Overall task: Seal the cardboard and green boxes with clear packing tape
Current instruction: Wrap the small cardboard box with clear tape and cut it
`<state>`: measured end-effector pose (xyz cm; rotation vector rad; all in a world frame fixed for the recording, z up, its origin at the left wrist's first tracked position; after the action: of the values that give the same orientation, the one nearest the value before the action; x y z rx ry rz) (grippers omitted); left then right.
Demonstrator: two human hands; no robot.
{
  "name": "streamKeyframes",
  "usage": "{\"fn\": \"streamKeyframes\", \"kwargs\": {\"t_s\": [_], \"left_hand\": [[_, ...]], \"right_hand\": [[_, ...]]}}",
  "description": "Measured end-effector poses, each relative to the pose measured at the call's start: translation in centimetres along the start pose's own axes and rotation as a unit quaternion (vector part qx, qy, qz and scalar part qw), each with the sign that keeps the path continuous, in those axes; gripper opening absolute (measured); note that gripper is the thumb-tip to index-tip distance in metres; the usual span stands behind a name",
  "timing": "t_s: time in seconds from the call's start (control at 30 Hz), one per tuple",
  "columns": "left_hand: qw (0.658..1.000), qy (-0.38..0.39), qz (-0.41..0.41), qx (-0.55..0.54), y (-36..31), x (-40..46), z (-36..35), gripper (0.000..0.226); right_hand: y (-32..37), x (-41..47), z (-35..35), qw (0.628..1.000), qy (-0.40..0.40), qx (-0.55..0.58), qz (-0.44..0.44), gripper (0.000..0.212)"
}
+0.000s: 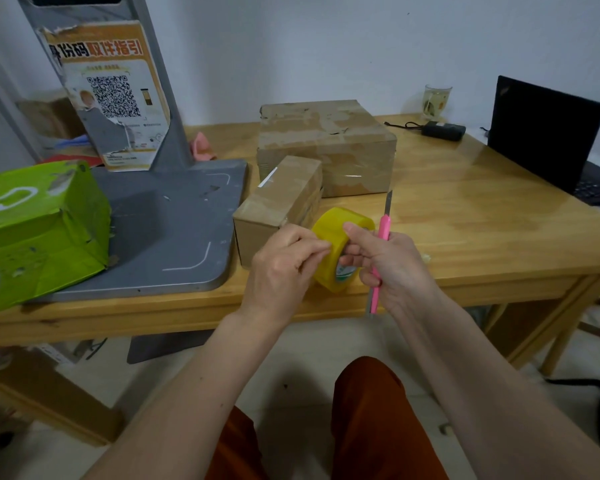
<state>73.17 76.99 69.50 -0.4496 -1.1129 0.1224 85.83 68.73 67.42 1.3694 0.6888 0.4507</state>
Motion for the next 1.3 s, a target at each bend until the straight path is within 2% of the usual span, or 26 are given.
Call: {"fn": "streamKeyframes", "kwargs": {"t_s": [0.1,0.23,0.43,0.67,0.83,0.97,1.13,1.3], "left_hand": [[0.998,0.031,-0.030,0.056,-0.5,0.4,-0.3,0.015],[0.996,0.047,0.002,0.079,-0.7,0.4,-0.8,0.018],[0.996,0.022,0.086,0.022,-0.7,-0.4,-1.2,0.012],[0.994,-0.031,0.100,0.012,-1.1,-1.6,-1.1,0.015],[0.994,-0.001,0.105,0.004,-1.4,-1.8,-1.5,0.018],[0.992,-0.002,0.122,-0.044,-1.2,-2.0,-1.1,0.007],[0.991,-0.001,0.122,-0.058,-1.4,-1.8,-1.1,0.005],[0.976,0.025,0.186,-0.114,-0.4,-1.3,-1.4,0.008]], "right_hand": [[-0.1,0.1,0.0,1.000,-0.001,0.001,-0.001,0.023],[-0.2,0.0,0.0,1.000,-0.008,0.003,-0.002,0.023],[-0.1,0.0,-0.2,1.000,-0.016,0.012,-0.005,0.021],[-0.5,0.4,-0.3,0.999,-0.034,0.028,-0.014,0.025],[-0.4,0.4,-0.3,0.998,-0.038,0.037,-0.020,0.031],[-0.2,0.4,-0.2,0.998,-0.037,0.051,-0.021,0.038],[-0.1,0.4,-0.1,0.997,-0.037,0.056,-0.023,0.038],[-0.1,0.4,-0.3,0.997,-0.036,0.060,-0.025,0.036]]}}
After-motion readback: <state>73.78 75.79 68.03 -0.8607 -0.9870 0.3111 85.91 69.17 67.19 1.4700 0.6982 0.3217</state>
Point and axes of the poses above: each hand's wrist, its own x-axis towards the middle knuckle, its own z-axis out of the back of the hand, y = z × x, the point moved 6 cm from there along x, towards the middle knuckle, and after that the axes turned 12 degrees about -x, right-handed, at the moved point
